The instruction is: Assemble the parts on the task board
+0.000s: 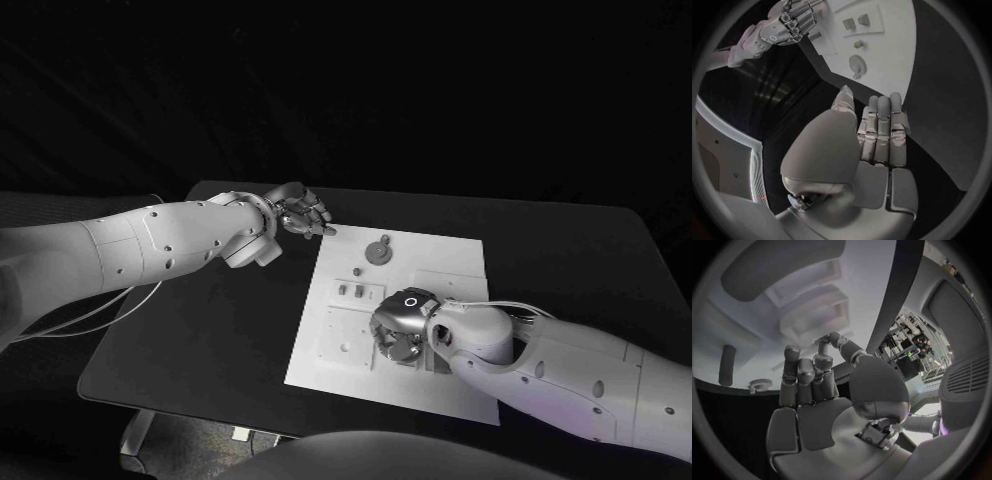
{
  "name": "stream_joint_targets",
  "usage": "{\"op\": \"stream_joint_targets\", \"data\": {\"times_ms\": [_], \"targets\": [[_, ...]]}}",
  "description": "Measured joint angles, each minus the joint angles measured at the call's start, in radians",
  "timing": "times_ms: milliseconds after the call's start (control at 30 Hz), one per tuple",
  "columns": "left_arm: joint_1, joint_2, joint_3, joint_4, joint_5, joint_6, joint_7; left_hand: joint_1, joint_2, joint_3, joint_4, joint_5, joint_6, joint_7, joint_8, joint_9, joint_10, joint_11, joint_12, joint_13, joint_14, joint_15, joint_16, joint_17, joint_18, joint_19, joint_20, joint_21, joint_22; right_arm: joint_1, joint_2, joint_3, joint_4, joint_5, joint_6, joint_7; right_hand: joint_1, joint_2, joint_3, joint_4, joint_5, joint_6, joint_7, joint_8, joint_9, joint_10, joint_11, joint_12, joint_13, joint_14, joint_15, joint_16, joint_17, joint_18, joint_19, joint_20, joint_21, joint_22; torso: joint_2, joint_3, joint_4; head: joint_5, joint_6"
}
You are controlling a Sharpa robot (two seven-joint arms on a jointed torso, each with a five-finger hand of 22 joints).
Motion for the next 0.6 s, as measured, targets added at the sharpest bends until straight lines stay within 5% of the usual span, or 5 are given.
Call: {"op": "stream_joint_targets", "data": {"times_ms": [233,333,600], "targets": [[0.000,0.000,0.000,0.000,0.000,0.000,0.000,0.000,0.000,0.000,0.000,0.000,0.000,0.000,0.000,0.000,0.000,0.000,0.000,0.000,0.000,0.000,0.000,0.000,-0.005,0.000,0.000,0.000,0.000,0.000,-0.009,0.001,0.006,0.004,-0.006,0.007,-0.015,0.050,0.001,0.001,0.043,0.000,0.000,-0.012,-0.040,0.000,0.000,0.000,0.000,0.000,0.000,0.000,0.000,0.000,0.000,0.000,0.004,0.000,0.000,-0.0004,0.0000,0.001,0.002],[0.000,-0.001,0.000,0.000,0.008,0.001,0.000,0.000,0.000,0.000,0.000,0.000,0.000,0.000,0.000,0.000,0.000,0.000,0.000,0.000,0.000,0.000,0.000,0.000,-0.005,0.000,0.000,0.000,0.000,-0.001,-0.012,-0.001,0.006,0.008,-0.020,0.012,-0.014,0.051,0.084,0.004,-0.017,0.001,0.001,-0.011,-0.043,0.003,0.004,0.000,-0.002,0.000,0.000,0.000,-0.003,-0.003,0.002,0.002,0.004,0.000,0.000,-0.0003,0.0000,0.001,0.002],[0.000,0.000,0.000,-0.004,0.035,0.001,-0.001,0.000,0.000,0.000,0.000,0.000,0.000,0.000,0.000,0.000,0.000,0.000,0.000,0.000,0.000,0.000,0.000,0.000,-0.006,0.000,0.000,0.000,0.000,-0.006,-0.037,-0.005,0.014,0.040,-0.096,0.024,-0.036,0.028,0.146,0.005,-0.017,0.005,-0.002,-0.011,-0.048,0.014,0.000,0.000,-0.002,0.000,0.000,0.000,-0.004,-0.006,0.009,-0.002,0.008,0.000,0.000,0.0005,-0.0004,0.002,0.005]]}}
